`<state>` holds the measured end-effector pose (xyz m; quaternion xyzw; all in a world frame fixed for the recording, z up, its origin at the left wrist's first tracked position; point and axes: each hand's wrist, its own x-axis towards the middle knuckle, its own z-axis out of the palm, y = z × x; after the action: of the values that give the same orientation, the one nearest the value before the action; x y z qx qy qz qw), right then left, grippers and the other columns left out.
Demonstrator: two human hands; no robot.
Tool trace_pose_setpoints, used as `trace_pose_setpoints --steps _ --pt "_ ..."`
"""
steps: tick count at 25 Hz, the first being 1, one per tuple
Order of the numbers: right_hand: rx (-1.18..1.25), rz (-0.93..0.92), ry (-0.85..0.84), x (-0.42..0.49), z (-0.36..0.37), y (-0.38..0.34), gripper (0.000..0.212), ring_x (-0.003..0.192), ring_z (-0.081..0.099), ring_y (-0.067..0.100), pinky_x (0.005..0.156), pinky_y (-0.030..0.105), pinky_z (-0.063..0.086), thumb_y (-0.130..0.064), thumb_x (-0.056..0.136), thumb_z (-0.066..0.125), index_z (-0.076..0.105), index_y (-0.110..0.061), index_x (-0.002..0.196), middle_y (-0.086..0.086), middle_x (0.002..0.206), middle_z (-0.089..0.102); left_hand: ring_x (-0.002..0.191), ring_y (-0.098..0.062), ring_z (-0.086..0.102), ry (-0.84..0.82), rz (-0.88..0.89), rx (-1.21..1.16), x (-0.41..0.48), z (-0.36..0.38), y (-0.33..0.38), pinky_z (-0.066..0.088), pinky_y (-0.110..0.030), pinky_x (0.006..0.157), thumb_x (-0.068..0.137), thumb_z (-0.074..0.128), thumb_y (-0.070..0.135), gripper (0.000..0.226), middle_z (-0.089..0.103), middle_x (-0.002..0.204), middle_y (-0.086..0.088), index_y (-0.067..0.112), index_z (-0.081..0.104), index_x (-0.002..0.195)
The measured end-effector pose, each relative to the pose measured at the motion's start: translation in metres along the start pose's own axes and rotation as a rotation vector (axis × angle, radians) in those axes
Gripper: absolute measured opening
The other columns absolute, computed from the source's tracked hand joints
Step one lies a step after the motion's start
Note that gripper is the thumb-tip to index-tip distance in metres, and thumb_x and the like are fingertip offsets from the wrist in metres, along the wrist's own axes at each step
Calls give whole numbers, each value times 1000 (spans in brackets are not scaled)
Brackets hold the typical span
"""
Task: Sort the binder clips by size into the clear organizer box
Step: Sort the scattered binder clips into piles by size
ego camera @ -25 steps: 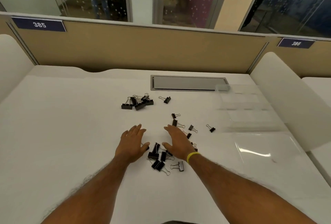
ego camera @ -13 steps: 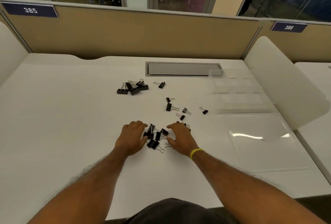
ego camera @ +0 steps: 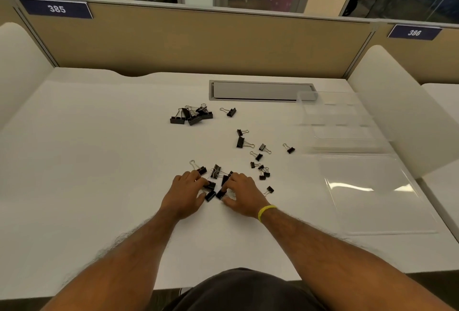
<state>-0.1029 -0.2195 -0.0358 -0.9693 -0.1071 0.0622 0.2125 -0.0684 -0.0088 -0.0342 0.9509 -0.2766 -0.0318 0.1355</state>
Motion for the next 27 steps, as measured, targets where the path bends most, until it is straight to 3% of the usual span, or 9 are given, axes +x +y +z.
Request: trace_pose_setpoints --steps 7,9,12,14,19,22,27 --pt "-18 95 94 29 -9 -10 26 101 50 23 88 37 38 -27 86 58 61 -17 109 2 104 58 100 -22 56 64 -76 -41 -8 -5 -16 42 -36 86 86 58 21 23 57 110 1 20 62 109" --pt "-21 133 91 40 -12 -13 33 108 49 23 93 39 37 -25 85 58 57 -18 117 2 113 57 101 -22 56 81 -116 -89 -6 -6 -15 41 -36 86 87 57 29 27 57 111 1 20 60 112" --pt "-23 149 -12 54 -16 -14 49 120 45 24 100 39 34 -27 83 64 49 -19 129 2 129 52 107 -20 53 1 -155 -95 3 -6 0 40 -35 92 84 54 53 49 56 116 2 22 54 122" --pt "-38 128 -70 62 -15 -15 57 121 46 24 102 39 33 -28 81 68 46 -20 133 1 132 52 113 -20 50 -50 -199 -78 10 -4 11 39 -35 94 81 57 58 61 54 122 2 22 48 129" --pt "-15 90 -47 73 -11 -16 52 116 51 24 102 36 37 -24 82 67 49 -19 131 3 127 57 110 -21 52 -88 -296 -157 22 1 16 40 -32 94 82 61 43 53 54 122 -2 20 48 128" --pt "53 88 -12 75 -12 -13 49 114 53 24 101 37 40 -21 83 67 51 -17 129 4 125 59 107 -19 53 -26 -312 -243 20 1 8 44 -29 90 81 61 37 50 56 118 -1 19 52 127" --pt "322 140 135 79 -19 -8 42 107 55 18 95 31 46 -22 83 69 55 -17 123 3 118 57 91 -8 57 177 -341 -586 18 -13 -3 45 -20 76 80 71 31 40 58 103 9 23 56 117"
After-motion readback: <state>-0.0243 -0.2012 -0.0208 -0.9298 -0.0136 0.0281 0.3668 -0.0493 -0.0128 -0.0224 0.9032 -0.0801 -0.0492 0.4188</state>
